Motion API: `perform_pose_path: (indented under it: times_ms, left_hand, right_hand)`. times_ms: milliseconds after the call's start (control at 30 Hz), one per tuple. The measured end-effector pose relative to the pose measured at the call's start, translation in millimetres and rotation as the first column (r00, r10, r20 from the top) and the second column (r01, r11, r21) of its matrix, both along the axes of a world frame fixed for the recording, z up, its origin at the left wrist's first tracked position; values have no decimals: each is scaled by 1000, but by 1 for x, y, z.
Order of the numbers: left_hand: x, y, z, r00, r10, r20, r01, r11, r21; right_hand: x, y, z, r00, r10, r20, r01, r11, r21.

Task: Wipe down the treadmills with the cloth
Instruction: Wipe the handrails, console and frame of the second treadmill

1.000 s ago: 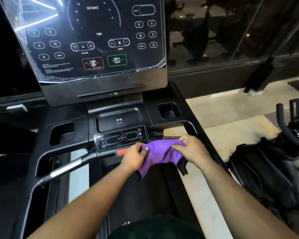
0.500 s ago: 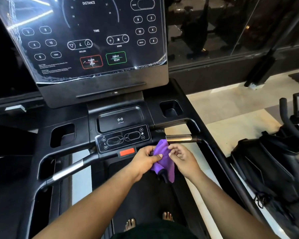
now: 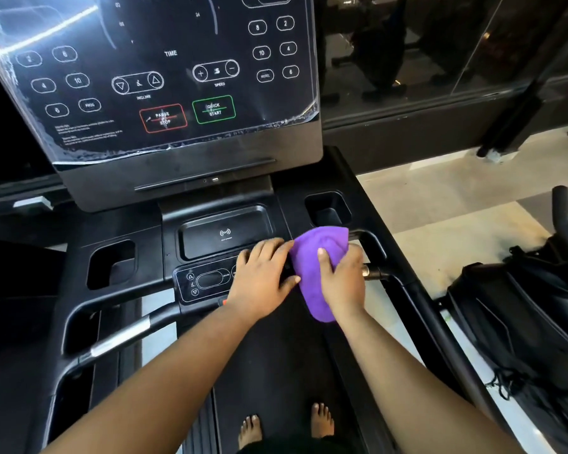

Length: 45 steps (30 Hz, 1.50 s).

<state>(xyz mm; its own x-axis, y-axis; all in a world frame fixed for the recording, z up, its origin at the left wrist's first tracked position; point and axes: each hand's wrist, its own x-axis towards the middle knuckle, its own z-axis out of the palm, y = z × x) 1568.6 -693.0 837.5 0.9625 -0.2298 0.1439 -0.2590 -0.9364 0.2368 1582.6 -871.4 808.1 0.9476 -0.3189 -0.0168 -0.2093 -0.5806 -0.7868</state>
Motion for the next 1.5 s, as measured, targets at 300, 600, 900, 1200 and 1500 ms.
perform_pose_path:
  times_ms: [300, 600, 900, 1200, 1500]
  left_hand:
    - [11, 26, -33, 991, -64, -120, 104, 922, 373]
    - [12, 19, -35, 989, -16, -150, 76, 911, 404]
    - [18, 13, -32, 982, 14, -191, 72, 895, 441]
    - [23, 8, -27, 968, 24, -248, 100, 875, 474]
    - [21, 5, -25, 961, 38, -273, 102, 870, 482]
  right_hand:
    - [-4, 6, -39, 842, 522, -138, -488, 626, -608]
    - [41, 9, -18, 737, 583, -342, -625, 395, -673]
    - [61, 9, -11, 600, 671, -437, -695, 166, -700]
    - [29, 3, -23, 742, 598, -303, -611, 416, -673]
    - [7, -9, -46, 814, 549, -189, -470, 432, -769]
